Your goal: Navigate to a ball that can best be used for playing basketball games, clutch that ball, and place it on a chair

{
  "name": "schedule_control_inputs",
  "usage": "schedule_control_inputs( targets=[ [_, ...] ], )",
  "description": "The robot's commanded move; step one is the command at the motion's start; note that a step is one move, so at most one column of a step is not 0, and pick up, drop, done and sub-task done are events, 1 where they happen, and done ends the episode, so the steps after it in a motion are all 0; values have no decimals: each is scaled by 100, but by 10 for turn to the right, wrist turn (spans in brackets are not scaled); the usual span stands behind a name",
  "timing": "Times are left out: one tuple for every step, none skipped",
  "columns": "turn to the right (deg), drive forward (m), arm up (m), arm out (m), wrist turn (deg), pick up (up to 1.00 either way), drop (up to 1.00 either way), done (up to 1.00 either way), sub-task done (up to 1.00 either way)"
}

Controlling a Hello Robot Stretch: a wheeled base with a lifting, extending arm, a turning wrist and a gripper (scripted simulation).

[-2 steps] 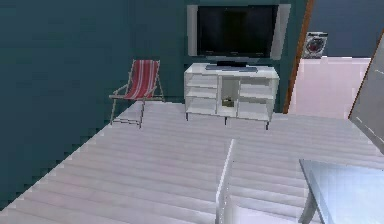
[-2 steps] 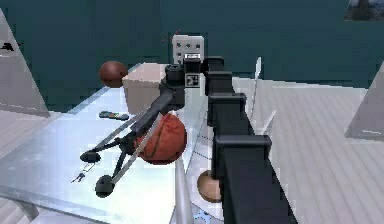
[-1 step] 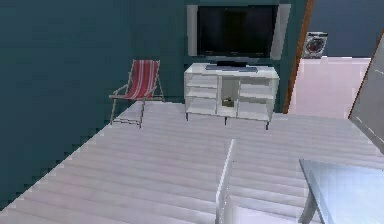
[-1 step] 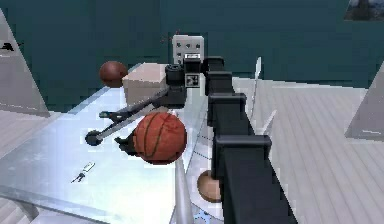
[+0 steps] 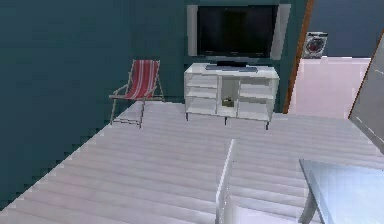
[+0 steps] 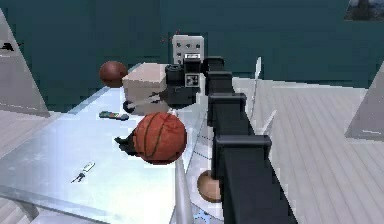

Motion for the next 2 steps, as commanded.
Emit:
schedule_control_inputs(
  targets=[
    [0, 0, 0, 0, 90, 0, 0, 0, 0],
    [0, 0, -24, 0, 0, 0, 0, 0, 0]
  ],
)
